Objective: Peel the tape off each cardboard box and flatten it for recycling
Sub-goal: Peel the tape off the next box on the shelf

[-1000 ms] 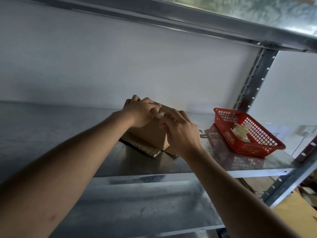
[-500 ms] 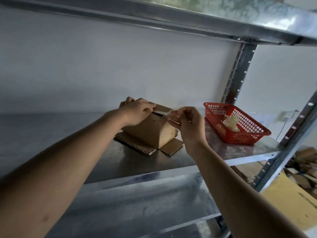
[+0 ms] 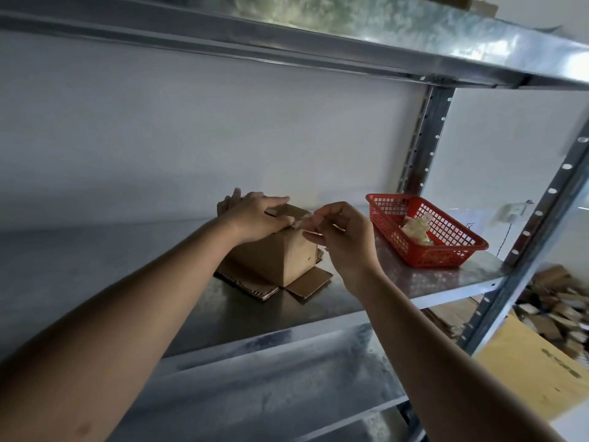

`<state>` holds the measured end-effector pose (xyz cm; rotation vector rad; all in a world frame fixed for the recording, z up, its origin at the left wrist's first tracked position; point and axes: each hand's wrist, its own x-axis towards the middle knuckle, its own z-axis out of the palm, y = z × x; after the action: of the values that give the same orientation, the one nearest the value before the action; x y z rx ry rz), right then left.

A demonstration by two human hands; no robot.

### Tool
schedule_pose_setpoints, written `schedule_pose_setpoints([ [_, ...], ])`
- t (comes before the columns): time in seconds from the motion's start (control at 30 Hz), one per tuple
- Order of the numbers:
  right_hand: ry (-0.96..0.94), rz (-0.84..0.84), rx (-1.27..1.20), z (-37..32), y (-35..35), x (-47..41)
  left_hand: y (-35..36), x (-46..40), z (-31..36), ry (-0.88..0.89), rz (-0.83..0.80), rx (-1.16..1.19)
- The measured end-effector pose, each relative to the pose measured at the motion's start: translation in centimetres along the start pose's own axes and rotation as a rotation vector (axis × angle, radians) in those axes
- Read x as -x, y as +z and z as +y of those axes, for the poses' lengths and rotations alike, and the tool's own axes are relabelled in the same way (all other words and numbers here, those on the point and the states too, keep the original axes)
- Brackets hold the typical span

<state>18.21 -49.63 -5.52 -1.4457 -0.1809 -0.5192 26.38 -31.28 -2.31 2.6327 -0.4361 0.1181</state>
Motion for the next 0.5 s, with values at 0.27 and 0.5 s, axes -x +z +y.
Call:
schedule_pose_setpoints([
  [0.27,-0.065,0.144,0.011,1.0,0.3,-0.5,-0.5,-1.0,0.0,0.004,-0.089,0.002],
  [0.5,-0.324,0.118,0.28,1.8,0.2,0.3,-0.8,-1.4,-0.1,0.014,-0.136,-0.028],
])
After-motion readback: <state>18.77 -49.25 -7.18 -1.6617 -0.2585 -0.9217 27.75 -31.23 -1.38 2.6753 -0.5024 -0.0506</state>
